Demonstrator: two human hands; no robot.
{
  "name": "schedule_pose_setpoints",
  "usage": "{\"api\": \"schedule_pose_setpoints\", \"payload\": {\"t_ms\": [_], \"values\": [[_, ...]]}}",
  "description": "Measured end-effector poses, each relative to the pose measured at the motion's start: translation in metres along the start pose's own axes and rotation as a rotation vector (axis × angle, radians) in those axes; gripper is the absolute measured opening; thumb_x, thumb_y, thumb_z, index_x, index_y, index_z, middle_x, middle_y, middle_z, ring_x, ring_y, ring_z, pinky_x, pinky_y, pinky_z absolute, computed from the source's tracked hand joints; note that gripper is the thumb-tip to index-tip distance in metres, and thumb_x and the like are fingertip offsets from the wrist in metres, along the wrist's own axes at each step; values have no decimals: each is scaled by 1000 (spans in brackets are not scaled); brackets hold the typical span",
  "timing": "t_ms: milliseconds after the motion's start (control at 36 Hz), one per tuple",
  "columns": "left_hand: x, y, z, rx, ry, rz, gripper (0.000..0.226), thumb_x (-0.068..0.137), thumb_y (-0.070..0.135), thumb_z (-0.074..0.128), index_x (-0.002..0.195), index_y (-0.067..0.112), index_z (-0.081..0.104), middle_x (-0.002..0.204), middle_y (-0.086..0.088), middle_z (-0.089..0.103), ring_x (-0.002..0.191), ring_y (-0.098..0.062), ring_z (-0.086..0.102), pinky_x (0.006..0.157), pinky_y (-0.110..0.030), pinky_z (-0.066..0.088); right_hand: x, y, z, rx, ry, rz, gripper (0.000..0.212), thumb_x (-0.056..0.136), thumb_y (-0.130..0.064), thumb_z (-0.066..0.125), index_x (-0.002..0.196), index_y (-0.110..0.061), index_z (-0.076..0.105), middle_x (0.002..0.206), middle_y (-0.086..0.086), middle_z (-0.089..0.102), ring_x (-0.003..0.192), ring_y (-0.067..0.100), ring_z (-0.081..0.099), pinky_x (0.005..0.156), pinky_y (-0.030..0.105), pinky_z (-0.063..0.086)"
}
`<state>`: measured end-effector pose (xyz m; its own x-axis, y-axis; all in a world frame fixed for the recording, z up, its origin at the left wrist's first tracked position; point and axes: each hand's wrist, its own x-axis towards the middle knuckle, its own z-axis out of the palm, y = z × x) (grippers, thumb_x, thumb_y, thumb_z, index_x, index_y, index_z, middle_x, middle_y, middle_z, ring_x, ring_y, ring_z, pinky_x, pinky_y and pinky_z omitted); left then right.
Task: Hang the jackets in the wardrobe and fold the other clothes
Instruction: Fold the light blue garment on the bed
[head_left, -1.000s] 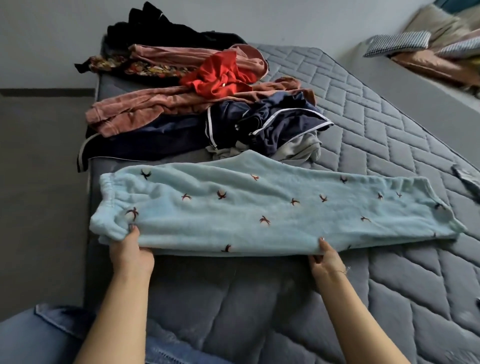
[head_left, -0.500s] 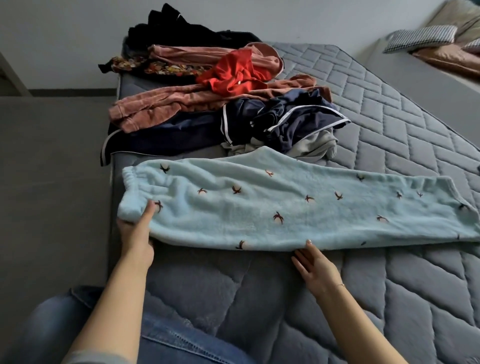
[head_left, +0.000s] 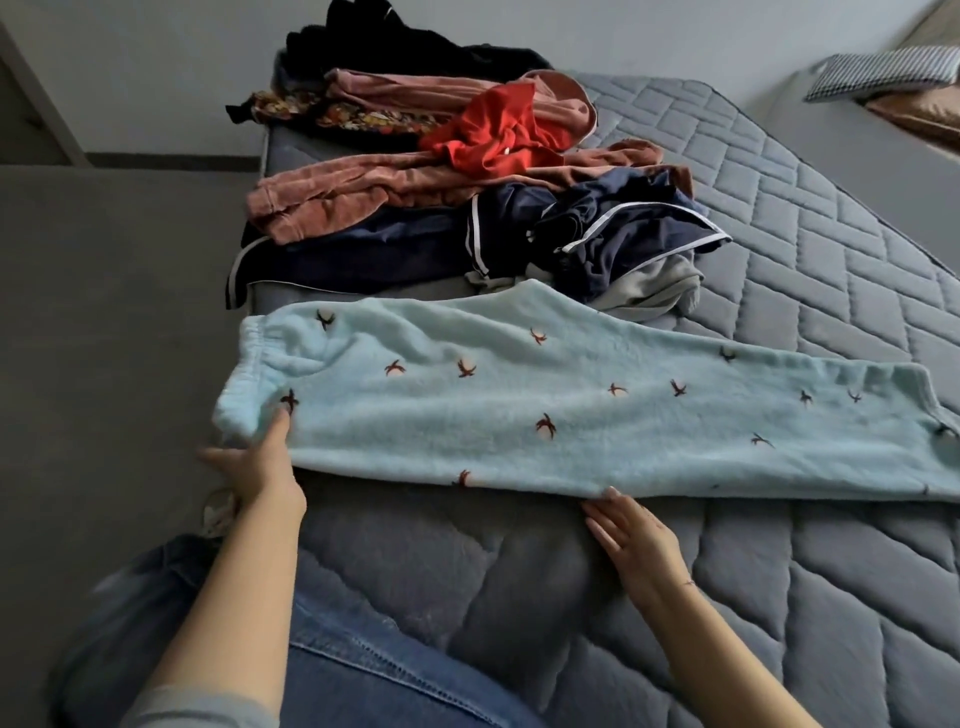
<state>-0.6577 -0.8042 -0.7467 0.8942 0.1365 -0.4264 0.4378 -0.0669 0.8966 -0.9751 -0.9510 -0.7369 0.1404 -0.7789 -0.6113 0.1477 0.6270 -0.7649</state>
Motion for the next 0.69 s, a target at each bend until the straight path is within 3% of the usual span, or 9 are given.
{"api": "schedule_pose_setpoints", "payload": {"t_ms": [83,222,278,333,417,472,583,639,694], "values": [[-38,-3,-4,294,6,323,102,78,31,78,152,9,11,153,-23,18,140,-37,23,115,-41,21,6,-8,-15,123,97,-67,16,97,-7,51,107,2,58,102,19,64,88,23,65,67,24,59],[-101,-15,25,581,-219,961,70,77,17,78,139,6,47,151,-24,28,141,-40,25,113,-57,21,27,-41,-46,194,216,-114,10,97,-12,52,94,-5,59,106,12,63,102,25,62,90,34,51],[-126,-25,44,616,-432,999,51,79,14,76,128,9,60,148,-18,37,140,-36,32,113,-57,23,37,-53,-54,243,228,-104,11,97,-14,55,99,-4,58,110,12,61,109,24,59,91,33,49],[-155,-40,62,611,-725,923,43,84,15,72,126,12,62,149,-11,38,140,-30,34,115,-46,25,45,-61,-60,272,225,-106,21,94,-17,59,110,-3,55,112,12,61,103,21,62,80,30,53],[-185,-73,82,778,-1020,1022,48,91,36,62,138,29,50,158,3,22,147,-18,15,119,-39,3,52,-66,-59,248,209,-120,19,93,-19,63,104,-5,57,101,8,65,91,16,65,79,30,53],[-196,-93,95,982,-1068,1115,53,95,51,48,145,42,33,160,10,3,148,-12,-3,114,-39,-17,58,-67,-65,264,234,-128,6,94,-13,60,91,-9,57,91,5,63,81,11,65,74,24,55],[-195,-107,105,1195,-1006,1194,48,102,46,23,147,50,7,159,14,-14,140,-5,-26,109,-38,-27,64,-68,-85,343,287,-181,25,95,7,48,81,-13,54,80,5,55,55,1,61,55,12,52],[-194,-105,106,1211,-1001,1184,46,102,47,20,147,51,9,160,14,-7,143,-5,-19,114,-40,-20,65,-70,-96,425,257,-172,26,96,9,41,88,-12,53,84,5,56,65,4,64,63,15,55],[-200,-98,108,1191,-982,1167,43,101,48,27,144,50,29,160,14,11,148,-10,3,118,-41,-4,70,-80,-111,545,185,-151,23,97,4,40,96,-14,54,91,3,60,81,9,63,71,18,56]]}}
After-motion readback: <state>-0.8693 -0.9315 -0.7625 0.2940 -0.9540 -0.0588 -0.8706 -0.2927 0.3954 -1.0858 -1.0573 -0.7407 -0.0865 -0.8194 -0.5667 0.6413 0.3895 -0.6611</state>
